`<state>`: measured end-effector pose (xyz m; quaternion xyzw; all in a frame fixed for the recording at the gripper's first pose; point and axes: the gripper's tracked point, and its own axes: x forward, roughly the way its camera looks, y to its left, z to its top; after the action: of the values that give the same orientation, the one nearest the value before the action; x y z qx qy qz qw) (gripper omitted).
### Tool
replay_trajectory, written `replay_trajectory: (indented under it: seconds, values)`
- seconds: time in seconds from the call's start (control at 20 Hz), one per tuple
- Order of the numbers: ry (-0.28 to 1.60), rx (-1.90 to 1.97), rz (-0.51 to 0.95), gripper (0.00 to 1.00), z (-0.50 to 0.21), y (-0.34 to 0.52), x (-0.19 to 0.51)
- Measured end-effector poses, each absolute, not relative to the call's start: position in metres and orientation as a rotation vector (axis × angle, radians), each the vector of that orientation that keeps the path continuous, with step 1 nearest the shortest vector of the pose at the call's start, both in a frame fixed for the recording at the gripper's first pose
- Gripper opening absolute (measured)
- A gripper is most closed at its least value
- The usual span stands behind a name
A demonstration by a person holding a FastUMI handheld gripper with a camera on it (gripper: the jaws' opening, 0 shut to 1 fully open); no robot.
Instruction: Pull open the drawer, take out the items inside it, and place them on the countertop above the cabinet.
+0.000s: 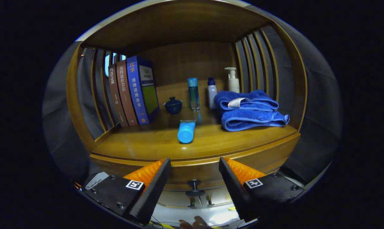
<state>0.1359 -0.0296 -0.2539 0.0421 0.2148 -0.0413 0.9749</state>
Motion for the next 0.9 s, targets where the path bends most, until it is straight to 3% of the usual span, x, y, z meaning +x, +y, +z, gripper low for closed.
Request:
replay_trajectory:
  seconds: [0.9]
  values:
    - [0.117,0.031,-0.066,0.99,-0.082,-0.017,0.044]
